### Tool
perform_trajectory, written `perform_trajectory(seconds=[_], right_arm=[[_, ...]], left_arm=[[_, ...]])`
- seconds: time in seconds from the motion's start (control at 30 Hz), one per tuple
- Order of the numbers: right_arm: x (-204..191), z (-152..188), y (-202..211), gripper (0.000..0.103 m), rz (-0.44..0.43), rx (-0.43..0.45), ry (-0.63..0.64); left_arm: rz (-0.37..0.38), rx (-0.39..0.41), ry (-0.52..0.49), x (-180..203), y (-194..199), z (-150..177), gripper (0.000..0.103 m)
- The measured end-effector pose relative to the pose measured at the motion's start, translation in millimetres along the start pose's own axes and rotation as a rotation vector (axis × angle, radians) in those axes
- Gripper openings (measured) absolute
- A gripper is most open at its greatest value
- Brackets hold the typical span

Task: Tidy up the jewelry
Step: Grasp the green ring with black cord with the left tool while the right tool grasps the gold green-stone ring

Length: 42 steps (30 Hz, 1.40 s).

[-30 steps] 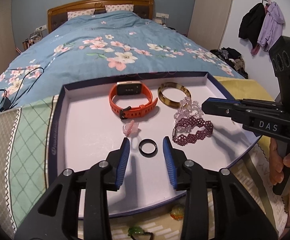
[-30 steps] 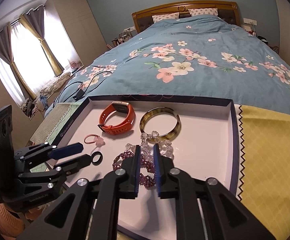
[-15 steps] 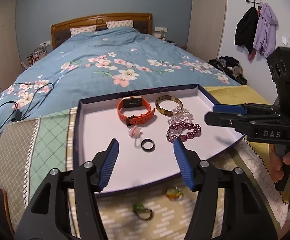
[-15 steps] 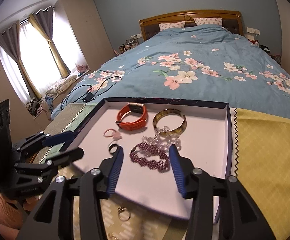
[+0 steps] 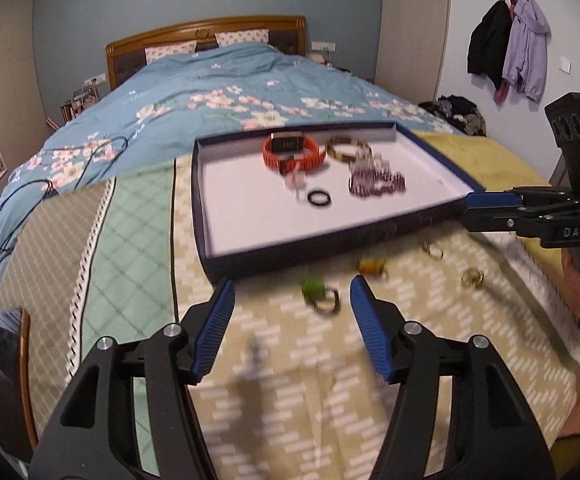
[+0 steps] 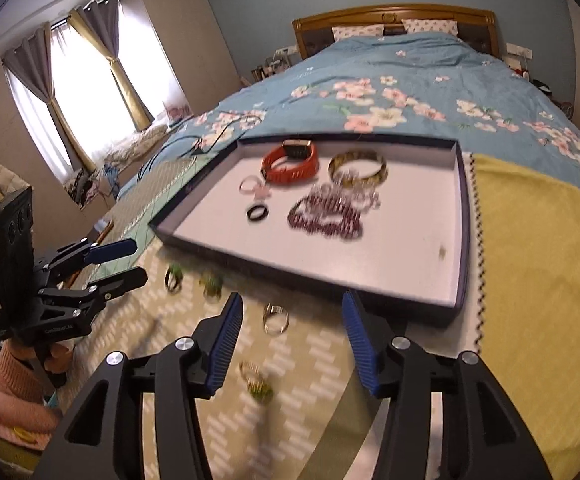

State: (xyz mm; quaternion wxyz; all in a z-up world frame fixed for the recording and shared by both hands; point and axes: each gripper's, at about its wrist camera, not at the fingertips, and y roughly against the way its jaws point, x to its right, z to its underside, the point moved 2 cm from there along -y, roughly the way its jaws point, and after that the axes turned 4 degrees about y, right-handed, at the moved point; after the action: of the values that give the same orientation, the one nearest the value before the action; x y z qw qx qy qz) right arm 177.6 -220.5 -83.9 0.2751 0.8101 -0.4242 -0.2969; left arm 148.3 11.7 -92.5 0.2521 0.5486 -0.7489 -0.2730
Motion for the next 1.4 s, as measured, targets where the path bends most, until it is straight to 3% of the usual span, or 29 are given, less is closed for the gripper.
perform_trajectory(seconds=[0.63,0.87,1.17,1.3,1.4], right_arm=[[-28,32,-7,0.048,0.006,-0.089,0.092],[-32,33,-7,0.039,0.02,-0.091,0.116],[-31,33,-6,0.025,0.028,-0.091,0.113],[-29,33,-6,0.013,0.032,-0.089,0.106],[-27,33,-6,0.012,0.03,-0.088,0.101]], left_arm=[[0.029,-0.113,-0.007,17,-36,-6,0.055],[0.039,-0.141,0.016,14,-47,-9,0.048],[0.036,-0.144,0.006,18,-47,-7,0.025],[0.039,-0.142,0.002,23,-44,-4,0.023],[0.045,-0.14,0.01,24,-42,-2,0.023]])
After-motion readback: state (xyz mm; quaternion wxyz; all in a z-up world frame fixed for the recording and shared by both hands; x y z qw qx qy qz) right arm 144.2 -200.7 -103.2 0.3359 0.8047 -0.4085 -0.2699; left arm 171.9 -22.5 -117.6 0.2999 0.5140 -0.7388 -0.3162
